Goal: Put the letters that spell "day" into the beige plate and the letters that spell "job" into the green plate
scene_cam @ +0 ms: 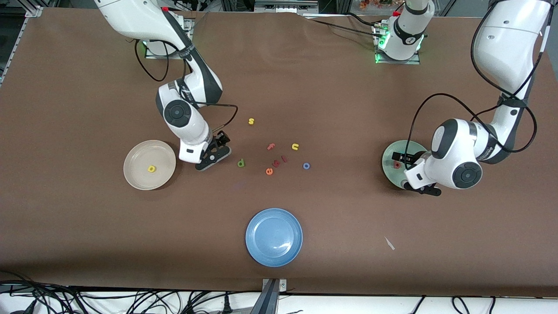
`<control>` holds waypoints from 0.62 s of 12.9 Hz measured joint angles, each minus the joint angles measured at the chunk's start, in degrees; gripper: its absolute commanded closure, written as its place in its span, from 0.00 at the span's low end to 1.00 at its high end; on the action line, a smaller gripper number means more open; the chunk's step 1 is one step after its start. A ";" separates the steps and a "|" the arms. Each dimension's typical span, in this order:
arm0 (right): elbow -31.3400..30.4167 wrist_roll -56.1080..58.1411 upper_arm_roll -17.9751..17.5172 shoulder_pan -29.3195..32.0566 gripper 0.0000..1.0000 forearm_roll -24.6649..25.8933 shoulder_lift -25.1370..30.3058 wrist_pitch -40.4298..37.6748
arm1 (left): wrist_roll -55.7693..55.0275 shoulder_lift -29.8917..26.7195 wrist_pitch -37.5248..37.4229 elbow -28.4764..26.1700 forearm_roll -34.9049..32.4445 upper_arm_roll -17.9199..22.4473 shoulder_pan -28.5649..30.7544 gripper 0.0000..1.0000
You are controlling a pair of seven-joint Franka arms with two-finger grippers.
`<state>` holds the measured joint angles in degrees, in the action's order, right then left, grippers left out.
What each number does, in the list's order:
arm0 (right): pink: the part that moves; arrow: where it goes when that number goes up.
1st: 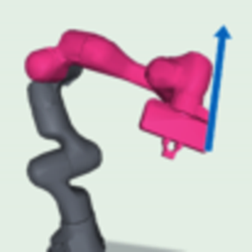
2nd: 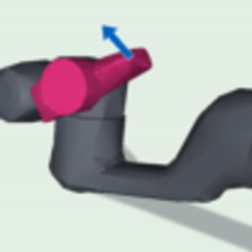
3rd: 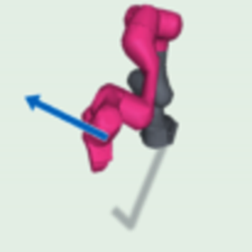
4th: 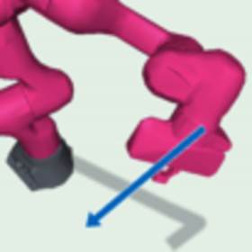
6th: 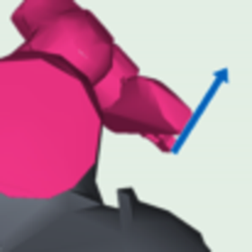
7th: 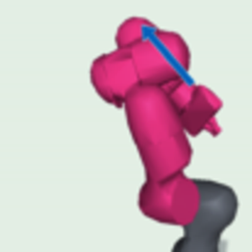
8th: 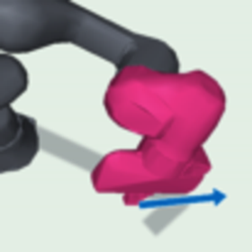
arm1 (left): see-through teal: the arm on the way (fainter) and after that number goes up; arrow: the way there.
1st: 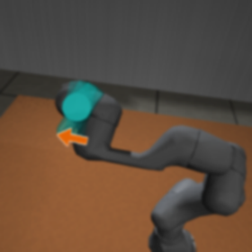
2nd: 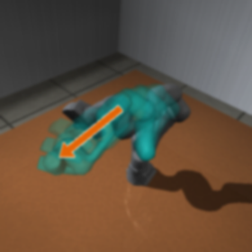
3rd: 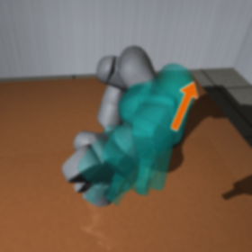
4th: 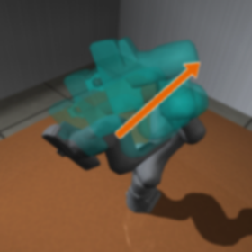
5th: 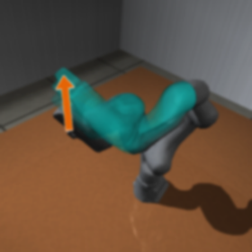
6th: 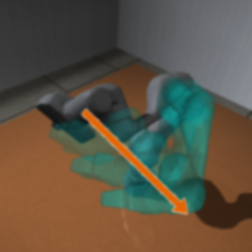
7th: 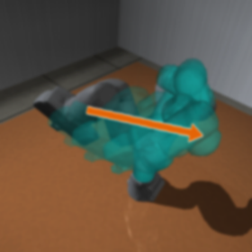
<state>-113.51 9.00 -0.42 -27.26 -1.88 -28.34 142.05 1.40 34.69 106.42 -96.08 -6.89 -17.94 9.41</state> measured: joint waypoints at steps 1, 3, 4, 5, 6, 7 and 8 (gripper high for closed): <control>0.01 1.81 0.02 0.04 0.00 0.02 -0.48 0.91 | -0.01 -0.36 -0.24 1.01 0.00 -1.45 -0.05 0.00; 0.01 5.77 0.37 0.41 0.01 0.02 -1.15 1.95 | -0.29 -0.54 -0.66 2.65 0.00 -4.93 -0.13 0.00; 0.01 7.02 0.46 0.71 0.01 0.02 -1.36 2.46 | -0.44 -0.55 -0.99 3.48 0.01 -6.77 -0.20 0.00; 0.01 7.72 0.47 0.96 0.01 0.02 -1.64 3.18 | -1.37 -0.55 -1.05 4.32 0.06 -8.79 -0.44 0.00; 0.02 7.91 0.46 0.97 0.01 0.02 -2.06 3.94 | -3.41 -0.44 -0.94 4.96 0.25 -10.08 -1.39 0.00; 0.01 7.96 0.43 0.91 0.07 0.02 -2.52 4.57 | -6.44 -0.10 -0.35 5.65 0.52 -10.62 -3.19 0.00; 0.02 7.99 0.41 0.85 0.13 0.03 -2.87 4.99 | -10.35 0.58 1.17 6.50 0.63 -10.66 -5.36 0.00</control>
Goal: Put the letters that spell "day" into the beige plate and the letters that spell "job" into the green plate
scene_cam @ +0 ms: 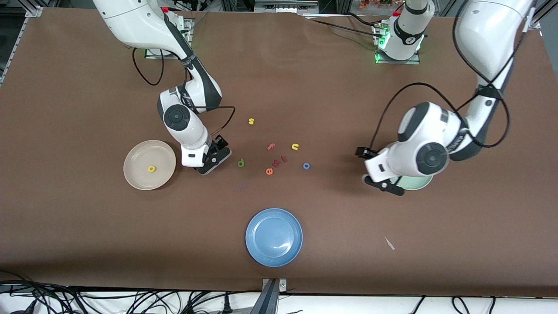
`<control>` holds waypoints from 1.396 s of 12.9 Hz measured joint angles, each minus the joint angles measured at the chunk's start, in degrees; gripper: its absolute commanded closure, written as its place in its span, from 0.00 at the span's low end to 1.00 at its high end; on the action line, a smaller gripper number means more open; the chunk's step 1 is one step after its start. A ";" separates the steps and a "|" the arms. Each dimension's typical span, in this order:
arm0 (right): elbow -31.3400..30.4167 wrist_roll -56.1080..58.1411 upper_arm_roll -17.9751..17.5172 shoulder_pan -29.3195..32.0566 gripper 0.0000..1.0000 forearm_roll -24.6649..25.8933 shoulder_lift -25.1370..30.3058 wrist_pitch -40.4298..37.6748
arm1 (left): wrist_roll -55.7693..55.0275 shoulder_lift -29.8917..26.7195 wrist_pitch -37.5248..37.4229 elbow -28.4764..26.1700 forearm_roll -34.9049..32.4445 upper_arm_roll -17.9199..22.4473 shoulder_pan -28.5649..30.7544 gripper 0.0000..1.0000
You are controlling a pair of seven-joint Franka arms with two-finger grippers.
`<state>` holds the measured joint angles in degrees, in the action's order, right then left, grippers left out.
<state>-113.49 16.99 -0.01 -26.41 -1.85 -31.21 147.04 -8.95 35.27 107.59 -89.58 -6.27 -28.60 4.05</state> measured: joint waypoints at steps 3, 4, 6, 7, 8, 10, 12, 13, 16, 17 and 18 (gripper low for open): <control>0.00 0.17 -0.04 -0.12 0.33 0.01 -0.89 0.77 | -9.76 3.35 7.58 1.94 0.00 0.01 -4.44 0.00; 0.01 0.18 -0.04 -0.13 0.35 0.01 -0.98 0.82 | -11.63 4.29 10.07 2.19 0.00 0.01 -5.68 0.00; 0.02 0.24 -0.06 -0.16 0.36 0.01 -1.00 0.86 | -13.95 6.32 15.88 2.30 -0.01 0.60 -9.16 0.00; 0.03 0.26 -0.07 -0.17 0.38 0.01 -1.01 0.86 | -14.84 7.35 18.17 2.33 -0.02 1.81 -11.68 0.00; 0.03 0.26 -0.09 -0.18 0.40 0.01 -1.02 0.87 | -15.33 8.21 19.50 2.40 -0.02 3.67 -14.64 0.00; 0.03 0.28 -0.15 -0.21 0.45 0.01 -1.10 0.87 | -15.73 9.48 21.05 2.53 -0.02 8.30 -20.92 0.03; 0.03 0.29 -0.18 -0.28 0.47 0.02 -1.20 0.87 | -15.97 9.97 22.30 2.64 -0.02 10.79 -24.20 0.14; 0.03 0.29 -0.19 -0.30 0.51 0.01 -1.23 0.87 | -15.97 10.30 23.02 2.65 -0.06 11.09 -24.60 0.19; 0.03 0.29 -0.19 -0.47 0.58 0.01 -1.38 0.87 | -15.94 11.34 24.36 2.66 -0.58 11.46 -24.59 0.26; 0.03 0.29 -0.19 -0.60 0.58 0.02 -1.43 0.87 | -15.89 11.61 24.38 2.66 -1.08 11.48 -24.59 0.26; 0.03 0.28 -0.19 -0.70 0.61 0.01 -1.46 0.87 | -15.89 11.86 24.39 2.66 -2.17 11.48 -24.60 0.26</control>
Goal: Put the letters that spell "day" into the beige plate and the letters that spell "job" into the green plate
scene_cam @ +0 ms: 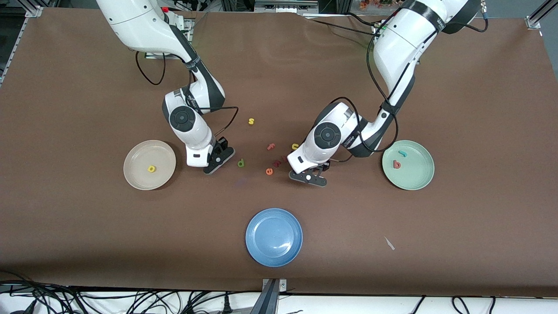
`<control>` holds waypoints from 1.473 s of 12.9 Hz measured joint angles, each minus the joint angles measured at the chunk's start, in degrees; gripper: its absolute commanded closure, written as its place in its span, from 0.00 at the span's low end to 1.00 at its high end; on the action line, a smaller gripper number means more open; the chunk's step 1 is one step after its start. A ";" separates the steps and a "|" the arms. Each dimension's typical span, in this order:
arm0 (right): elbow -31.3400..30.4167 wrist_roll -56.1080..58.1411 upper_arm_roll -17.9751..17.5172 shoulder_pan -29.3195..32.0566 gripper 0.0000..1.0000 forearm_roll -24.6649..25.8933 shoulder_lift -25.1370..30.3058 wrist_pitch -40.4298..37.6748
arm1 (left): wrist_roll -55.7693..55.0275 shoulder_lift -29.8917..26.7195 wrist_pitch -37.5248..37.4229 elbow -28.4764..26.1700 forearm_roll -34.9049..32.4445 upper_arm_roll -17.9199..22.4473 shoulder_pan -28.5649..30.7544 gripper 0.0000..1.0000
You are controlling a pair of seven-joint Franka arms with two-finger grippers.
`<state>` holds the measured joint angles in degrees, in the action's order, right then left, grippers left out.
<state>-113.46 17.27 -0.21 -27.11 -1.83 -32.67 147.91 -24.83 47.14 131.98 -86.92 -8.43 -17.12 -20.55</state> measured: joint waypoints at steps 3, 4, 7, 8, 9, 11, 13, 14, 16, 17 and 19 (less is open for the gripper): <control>0.00 0.00 0.00 -0.05 0.69 0.00 0.00 0.00 | -0.14 0.89 0.00 -0.03 -1.77 -0.03 -0.34 0.30; 0.00 0.00 0.00 -0.05 0.71 0.00 0.00 0.00 | -0.79 1.08 0.00 -0.03 -2.16 -0.04 -0.71 0.33; 0.04 -0.01 0.05 -0.04 0.74 0.00 0.01 0.01 | -1.94 1.28 -0.10 -0.10 -2.71 -0.03 -1.21 0.42; 0.04 -0.01 0.05 -0.04 0.74 0.00 0.02 0.01 | -1.95 1.33 -0.15 -0.16 -3.07 0.01 -1.20 0.44; 0.04 -0.01 0.05 -0.04 0.79 0.00 0.01 0.01 | -2.01 1.36 -0.23 -0.17 -3.82 0.01 -1.21 0.48; 0.04 -0.03 0.06 -0.03 0.79 0.00 0.02 0.01 | -2.23 1.34 -0.60 -0.16 -4.72 0.01 -1.20 0.63; 0.04 -0.05 0.06 -0.03 0.79 0.00 0.01 0.01 | -2.30 1.16 -0.87 -0.09 -4.84 0.03 -1.18 0.86; 0.05 -0.07 0.05 -0.04 0.80 0.00 0.01 0.01 | -2.40 1.15 -1.03 -0.04 -4.86 0.05 -1.18 0.92; 0.25 -0.10 0.04 -0.04 0.90 -0.02 0.01 0.01 | -2.56 0.96 -1.77 0.06 -4.90 0.18 -1.03 0.92; 0.63 -0.10 0.03 -0.04 0.90 -0.05 0.02 -0.19 | -2.60 0.88 -2.67 0.19 -4.90 0.22 -0.91 0.92; 2.02 -1.02 0.04 -0.03 0.90 -0.24 0.20 -2.71 | -2.62 -0.06 -8.10 1.34 -4.90 0.56 0.04 0.96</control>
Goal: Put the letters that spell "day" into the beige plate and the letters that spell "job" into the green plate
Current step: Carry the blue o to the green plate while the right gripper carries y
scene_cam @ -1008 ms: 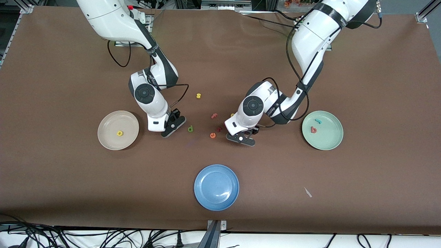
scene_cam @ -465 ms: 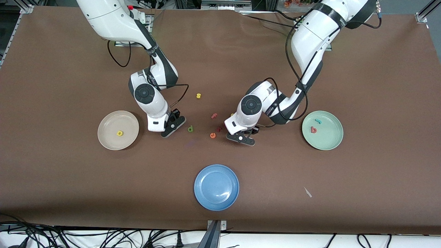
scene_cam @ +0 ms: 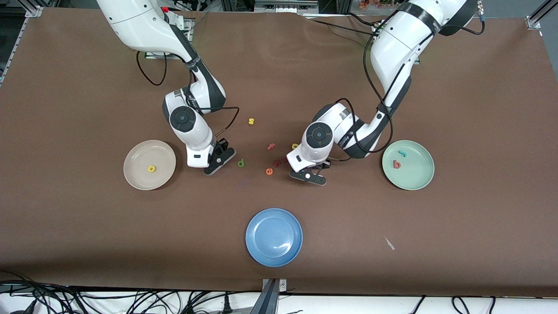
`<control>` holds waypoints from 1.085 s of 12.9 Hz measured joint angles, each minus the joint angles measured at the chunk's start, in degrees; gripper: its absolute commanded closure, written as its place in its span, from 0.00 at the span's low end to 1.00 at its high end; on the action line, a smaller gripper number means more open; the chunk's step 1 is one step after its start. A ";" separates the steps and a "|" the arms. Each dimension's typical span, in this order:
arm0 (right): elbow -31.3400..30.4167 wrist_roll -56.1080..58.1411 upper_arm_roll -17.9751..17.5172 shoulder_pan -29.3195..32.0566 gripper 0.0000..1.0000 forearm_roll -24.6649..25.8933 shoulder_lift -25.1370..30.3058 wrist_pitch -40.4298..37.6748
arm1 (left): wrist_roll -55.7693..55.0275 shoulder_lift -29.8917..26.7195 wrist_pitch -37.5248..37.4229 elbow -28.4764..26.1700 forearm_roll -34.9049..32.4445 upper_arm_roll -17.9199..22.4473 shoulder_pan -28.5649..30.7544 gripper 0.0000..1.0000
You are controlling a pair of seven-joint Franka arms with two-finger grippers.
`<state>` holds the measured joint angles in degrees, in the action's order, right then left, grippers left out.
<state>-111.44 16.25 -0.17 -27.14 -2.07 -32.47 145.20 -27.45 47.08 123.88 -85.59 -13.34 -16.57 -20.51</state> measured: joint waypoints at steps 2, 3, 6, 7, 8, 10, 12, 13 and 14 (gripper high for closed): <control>2.56 -1.30 0.17 0.07 0.91 -0.12 0.75 -5.99 | 1.95 -2.64 -5.24 0.72 -0.01 0.03 3.40 1.00; 3.96 -1.77 0.48 0.20 0.91 -0.18 1.21 -9.54 | 4.65 -4.18 -8.21 0.76 -0.01 -0.04 5.60 1.00; 5.97 -2.38 2.82 0.83 0.92 -0.19 2.68 -16.72 | 15.43 -7.23 -17.32 0.40 -0.01 -0.03 12.32 0.99; 5.97 -2.37 3.96 0.87 0.92 -0.19 2.99 -17.70 | 17.88 -7.50 -18.94 -0.05 -0.01 0.00 14.51 0.97; 5.97 -2.28 5.21 0.90 0.92 -0.19 3.18 -18.64 | 19.94 -7.56 -19.58 -0.88 -0.02 0.04 16.91 0.97; 5.98 -1.48 8.25 0.93 0.92 -0.19 3.73 -20.79 | 25.56 -7.57 -19.62 -2.55 -0.11 0.17 22.07 0.96; 5.96 0.19 11.48 1.06 0.92 -0.19 4.10 -22.03 | 31.02 -7.58 -19.05 -3.31 -0.11 0.11 28.45 0.95; 5.87 0.53 12.72 1.17 0.91 -0.19 4.10 -22.16 | 32.50 -7.58 -18.20 -3.89 -0.11 0.04 30.72 0.92; 5.65 0.62 13.67 1.28 0.92 -0.19 4.09 -22.15 | 33.14 -7.58 -17.58 -4.62 -0.11 -0.02 31.80 0.89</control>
<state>-105.79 16.86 13.50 -25.86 -2.27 -28.38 123.04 5.69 39.50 106.30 -90.20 -13.44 -16.59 11.29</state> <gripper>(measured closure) 0.731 0.749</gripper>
